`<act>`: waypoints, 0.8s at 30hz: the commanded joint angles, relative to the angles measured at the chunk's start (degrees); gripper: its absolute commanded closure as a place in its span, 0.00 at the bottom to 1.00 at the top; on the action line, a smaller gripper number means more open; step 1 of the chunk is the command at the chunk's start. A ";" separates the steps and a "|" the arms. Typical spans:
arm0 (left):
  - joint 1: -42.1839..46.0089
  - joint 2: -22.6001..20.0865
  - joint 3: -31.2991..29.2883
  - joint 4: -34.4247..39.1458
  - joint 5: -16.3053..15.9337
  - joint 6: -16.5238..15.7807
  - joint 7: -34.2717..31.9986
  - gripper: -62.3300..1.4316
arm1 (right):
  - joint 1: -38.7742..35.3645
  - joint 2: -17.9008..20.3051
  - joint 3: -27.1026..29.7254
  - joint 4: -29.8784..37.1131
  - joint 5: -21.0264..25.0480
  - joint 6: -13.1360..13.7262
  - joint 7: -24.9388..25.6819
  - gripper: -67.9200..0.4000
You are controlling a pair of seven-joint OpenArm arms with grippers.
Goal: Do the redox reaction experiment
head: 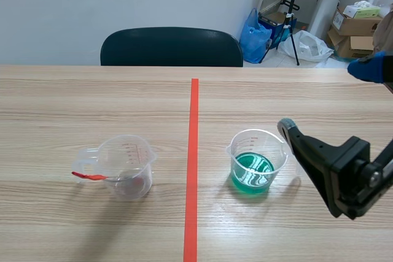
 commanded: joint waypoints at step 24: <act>0.28 -0.02 0.26 0.13 -0.81 -0.04 -0.79 0.01 | 0.63 0.28 0.39 0.48 0.57 -0.20 0.96 0.00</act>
